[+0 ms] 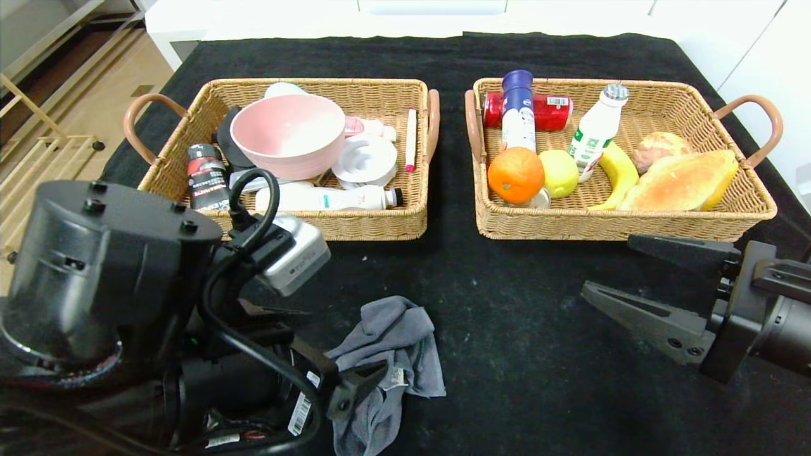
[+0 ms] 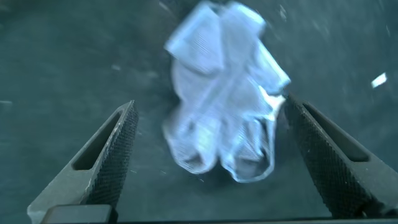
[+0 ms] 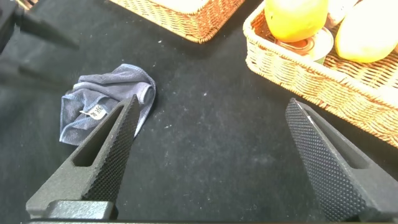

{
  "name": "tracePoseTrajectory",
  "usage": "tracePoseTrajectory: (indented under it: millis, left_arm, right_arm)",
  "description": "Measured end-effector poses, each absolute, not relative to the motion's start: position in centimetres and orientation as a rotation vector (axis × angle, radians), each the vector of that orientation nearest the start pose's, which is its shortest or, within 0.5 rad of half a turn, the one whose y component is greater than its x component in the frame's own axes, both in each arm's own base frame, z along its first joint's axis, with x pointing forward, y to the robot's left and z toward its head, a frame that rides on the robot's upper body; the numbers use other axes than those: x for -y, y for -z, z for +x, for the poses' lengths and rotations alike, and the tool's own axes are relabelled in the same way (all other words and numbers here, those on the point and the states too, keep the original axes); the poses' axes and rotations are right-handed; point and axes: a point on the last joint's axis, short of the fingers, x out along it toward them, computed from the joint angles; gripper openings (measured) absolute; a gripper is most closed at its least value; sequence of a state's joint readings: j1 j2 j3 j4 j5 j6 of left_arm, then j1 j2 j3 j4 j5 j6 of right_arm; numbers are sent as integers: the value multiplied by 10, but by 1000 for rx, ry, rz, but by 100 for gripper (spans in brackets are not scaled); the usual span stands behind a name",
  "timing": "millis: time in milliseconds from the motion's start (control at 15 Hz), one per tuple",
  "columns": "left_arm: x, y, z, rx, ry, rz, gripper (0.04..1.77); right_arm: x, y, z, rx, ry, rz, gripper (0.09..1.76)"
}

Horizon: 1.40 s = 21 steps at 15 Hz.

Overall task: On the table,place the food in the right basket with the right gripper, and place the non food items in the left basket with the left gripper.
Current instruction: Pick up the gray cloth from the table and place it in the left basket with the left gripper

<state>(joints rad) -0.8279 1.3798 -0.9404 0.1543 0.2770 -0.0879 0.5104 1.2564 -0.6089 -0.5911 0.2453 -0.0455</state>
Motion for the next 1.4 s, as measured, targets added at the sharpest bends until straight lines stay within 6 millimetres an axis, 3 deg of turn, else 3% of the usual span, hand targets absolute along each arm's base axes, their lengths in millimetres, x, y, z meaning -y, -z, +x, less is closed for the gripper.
tracePoseTrajectory:
  millis: [267,1400]
  left_arm:
    - [163,-220,147,-568,543,268,171]
    - [189,-187,163,-649,474,384,172]
  right_arm:
    - [-99,-235,165,-35,-756,-50,171]
    - [-101,-232,167,-51,-761,-55,171]
